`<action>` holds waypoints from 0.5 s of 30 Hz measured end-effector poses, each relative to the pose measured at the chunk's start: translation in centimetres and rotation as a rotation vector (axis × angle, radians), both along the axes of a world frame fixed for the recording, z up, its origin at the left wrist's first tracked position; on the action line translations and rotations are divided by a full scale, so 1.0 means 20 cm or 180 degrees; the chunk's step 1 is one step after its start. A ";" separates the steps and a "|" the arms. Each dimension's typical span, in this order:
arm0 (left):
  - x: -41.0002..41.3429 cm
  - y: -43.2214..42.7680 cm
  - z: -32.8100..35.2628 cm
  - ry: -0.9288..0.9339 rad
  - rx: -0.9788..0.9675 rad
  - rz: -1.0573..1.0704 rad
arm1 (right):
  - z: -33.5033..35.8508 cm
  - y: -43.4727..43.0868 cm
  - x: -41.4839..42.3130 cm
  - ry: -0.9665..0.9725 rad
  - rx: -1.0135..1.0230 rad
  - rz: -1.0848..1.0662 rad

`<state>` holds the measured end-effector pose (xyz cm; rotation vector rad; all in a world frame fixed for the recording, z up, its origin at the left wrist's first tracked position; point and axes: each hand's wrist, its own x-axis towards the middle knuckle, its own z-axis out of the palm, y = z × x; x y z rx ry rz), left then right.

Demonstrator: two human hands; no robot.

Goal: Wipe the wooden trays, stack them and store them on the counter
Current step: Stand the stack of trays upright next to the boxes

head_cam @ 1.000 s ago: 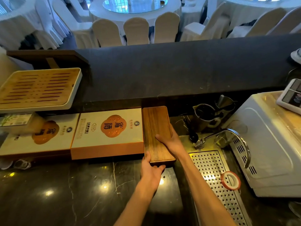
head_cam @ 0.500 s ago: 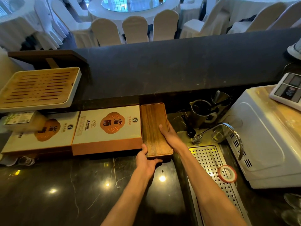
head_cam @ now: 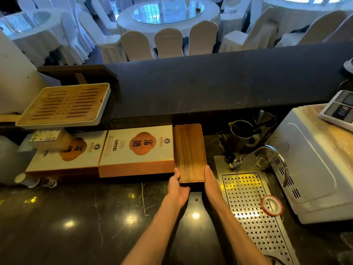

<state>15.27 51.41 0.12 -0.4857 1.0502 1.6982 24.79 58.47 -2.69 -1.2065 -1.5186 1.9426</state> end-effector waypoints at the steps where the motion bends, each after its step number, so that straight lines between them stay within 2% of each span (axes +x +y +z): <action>1: 0.00 0.02 0.00 0.0001 -0.0020 0.0043 | 0.00 0.00 -0.03 -0.0145 0.0135 -0.0094; 8: -0.02 0.03 -0.02 0.0011 -0.0122 -0.0013 | -0.06 0.03 -0.05 -0.0301 0.0317 -0.0088; 15: -0.05 -0.06 0.16 0.0051 -0.0151 -0.0686 | 0.05 0.10 0.00 -0.0285 0.0107 0.0502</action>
